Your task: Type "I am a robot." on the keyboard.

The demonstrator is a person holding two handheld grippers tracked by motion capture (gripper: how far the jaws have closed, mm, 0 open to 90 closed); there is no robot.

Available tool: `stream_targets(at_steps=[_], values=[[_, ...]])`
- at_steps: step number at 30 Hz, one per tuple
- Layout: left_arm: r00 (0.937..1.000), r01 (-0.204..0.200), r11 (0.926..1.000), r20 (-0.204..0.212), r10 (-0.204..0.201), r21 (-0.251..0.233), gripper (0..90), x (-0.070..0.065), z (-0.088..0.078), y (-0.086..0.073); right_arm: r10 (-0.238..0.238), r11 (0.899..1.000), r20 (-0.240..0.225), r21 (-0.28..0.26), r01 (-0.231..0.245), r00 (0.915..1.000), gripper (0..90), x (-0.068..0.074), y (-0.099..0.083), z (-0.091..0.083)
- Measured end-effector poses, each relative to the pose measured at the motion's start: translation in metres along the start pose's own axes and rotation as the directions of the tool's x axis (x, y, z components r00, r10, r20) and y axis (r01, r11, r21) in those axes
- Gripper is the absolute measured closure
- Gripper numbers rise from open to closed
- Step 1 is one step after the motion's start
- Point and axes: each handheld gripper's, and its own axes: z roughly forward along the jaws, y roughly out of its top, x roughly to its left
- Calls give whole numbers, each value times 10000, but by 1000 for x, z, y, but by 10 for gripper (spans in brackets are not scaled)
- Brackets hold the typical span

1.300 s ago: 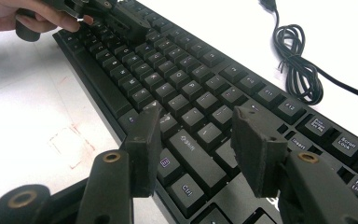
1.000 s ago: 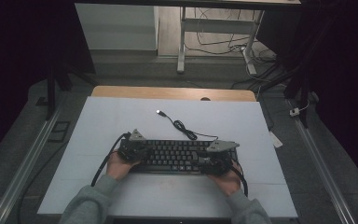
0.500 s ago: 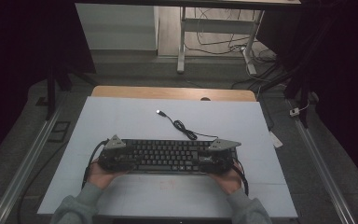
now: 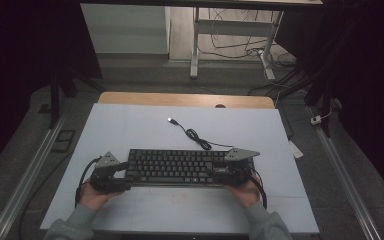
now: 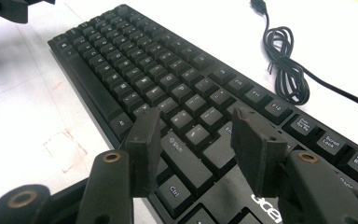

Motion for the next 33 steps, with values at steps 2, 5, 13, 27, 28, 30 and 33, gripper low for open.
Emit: stream_targets(at_steps=[2, 5, 13, 27, 28, 30, 33], values=[[10000, 69, 10000, 48, -69, -7, 314, 1, 0, 0, -50, 10000, -13, -43, 50, 10000, 536, 1, 1, 0], [10000, 9, 10000, 77, -10, 53, 309, 1, 2, 0, -84, 10000, -152, -54, 83, 9998, 563, 3, 5, 3], [9999, 66, 9998, 98, -68, 173, 307, 3, 4, -1, -498, 9977, -828, 421, 534, 9953, 830, 17, 16, 23], [10000, 20, 9998, 89, -22, 217, 308, 2, 5, -1, -829, 9878, -1103, 1221, 962, 9904, 900, 33, 25, 62], [10000, 7, 9998, 84, -8, 221, 308, 2, 5, -1, -788, 9874, -1057, 1284, 922, 9913, 900, 33, 24, 64], [10000, 8, 9997, 85, -10, 238, 308, 2, 6, -2, -777, 9858, -999, 1410, 914, 9920, 900, 31, 23, 65], [10000, 33, 9996, 76, -35, 272, 308, 2, 6, -2, -752, 9844, -931, 1520, 888, 9928, 900, 30, 22, 66]])
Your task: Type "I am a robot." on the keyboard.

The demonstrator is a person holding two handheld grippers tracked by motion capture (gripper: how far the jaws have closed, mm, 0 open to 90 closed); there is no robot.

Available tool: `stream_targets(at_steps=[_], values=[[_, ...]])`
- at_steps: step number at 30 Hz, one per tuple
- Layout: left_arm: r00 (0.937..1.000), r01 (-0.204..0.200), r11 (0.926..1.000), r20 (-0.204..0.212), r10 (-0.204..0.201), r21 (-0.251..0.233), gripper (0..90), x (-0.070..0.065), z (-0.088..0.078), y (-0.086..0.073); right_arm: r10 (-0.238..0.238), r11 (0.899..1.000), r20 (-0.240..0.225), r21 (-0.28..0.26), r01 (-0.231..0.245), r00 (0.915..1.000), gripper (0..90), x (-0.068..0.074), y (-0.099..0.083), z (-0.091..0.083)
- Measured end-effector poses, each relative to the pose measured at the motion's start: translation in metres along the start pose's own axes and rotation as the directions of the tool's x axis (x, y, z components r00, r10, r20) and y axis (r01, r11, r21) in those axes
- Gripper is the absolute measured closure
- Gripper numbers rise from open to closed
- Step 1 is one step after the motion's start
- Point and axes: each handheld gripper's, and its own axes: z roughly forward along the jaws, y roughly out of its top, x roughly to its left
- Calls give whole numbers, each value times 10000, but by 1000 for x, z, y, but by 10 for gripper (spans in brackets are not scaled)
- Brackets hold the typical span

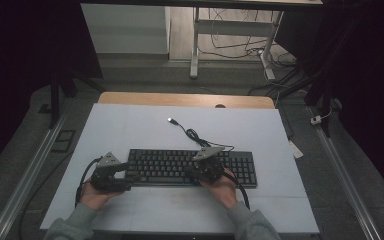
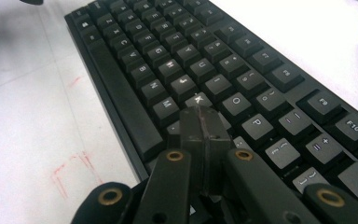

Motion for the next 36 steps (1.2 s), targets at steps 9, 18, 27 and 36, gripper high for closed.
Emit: stream_targets(at_steps=[9, 18, 27, 36], values=[[10000, -49, 10000, -14, 49, 38, 308, 0, 1, 0, -37, 9997, 130, 232, 34, 9999, 900, 0, -4, 6], [10000, -16, 10000, -19, 16, 3, 308, 0, 0, 0, 77, 9985, 200, -542, -66, 9998, 900, -3, -2, -10], [10000, -40, 10000, -39, 40, 29, 308, -1, 1, -1, 321, 9941, 635, -1056, -252, 9975, 625, -8, -9, -30], [10000, -67, 10000, -13, 67, 73, 306, -1, 1, -1, 456, 9902, 1050, -1363, -311, 9934, 521, -13, -21, -54]])
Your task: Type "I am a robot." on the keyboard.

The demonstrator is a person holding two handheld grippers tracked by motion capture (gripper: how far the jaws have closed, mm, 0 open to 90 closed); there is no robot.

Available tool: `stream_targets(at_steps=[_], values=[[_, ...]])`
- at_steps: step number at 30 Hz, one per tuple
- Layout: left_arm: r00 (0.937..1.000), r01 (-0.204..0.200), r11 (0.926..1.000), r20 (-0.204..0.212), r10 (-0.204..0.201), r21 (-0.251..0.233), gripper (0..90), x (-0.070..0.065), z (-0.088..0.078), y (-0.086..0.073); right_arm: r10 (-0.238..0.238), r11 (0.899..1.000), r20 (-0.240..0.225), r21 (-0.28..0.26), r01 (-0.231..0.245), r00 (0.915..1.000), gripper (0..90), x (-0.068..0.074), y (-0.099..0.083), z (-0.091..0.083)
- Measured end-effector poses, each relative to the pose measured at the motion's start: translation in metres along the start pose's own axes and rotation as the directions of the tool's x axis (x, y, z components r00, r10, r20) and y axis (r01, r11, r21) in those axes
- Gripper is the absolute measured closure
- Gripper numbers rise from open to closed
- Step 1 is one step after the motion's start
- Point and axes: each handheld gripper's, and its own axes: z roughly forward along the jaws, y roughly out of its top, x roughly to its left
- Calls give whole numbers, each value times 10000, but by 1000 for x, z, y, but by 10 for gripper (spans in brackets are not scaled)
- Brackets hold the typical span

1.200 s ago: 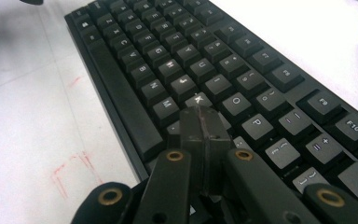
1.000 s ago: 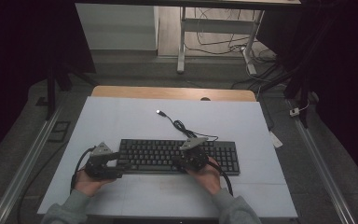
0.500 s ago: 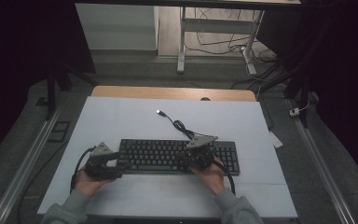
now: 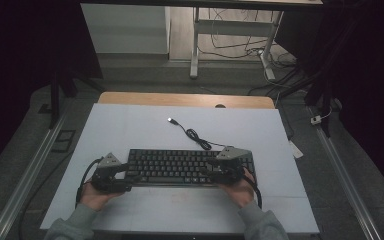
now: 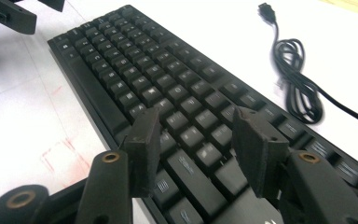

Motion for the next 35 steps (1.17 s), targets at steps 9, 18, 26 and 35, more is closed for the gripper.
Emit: stream_targets(at_steps=[9, 18, 26, 35], values=[[10000, 26, 10000, 24, -26, 74, 305, -3, -1, -5, 5, 10000, 517, 53, -7, 9987, 475, -9, -21, -38], [10000, -52, 10000, 7, 52, 84, 301, -8, -4, -10, 591, 9980, 1119, -284, -562, 9920, 468, -28, -51, -83], [10000, -63, 10000, -34, 63, 73, 301, -7, -6, -11, 695, 9975, 1498, -214, -670, 9863, 467, -37, -66, -102], [10000, -56, 10000, -67, 57, 49, 297, -7, -7, -11, 652, 9978, 1498, -186, -631, 9866, 466, -38, -69, -103]])
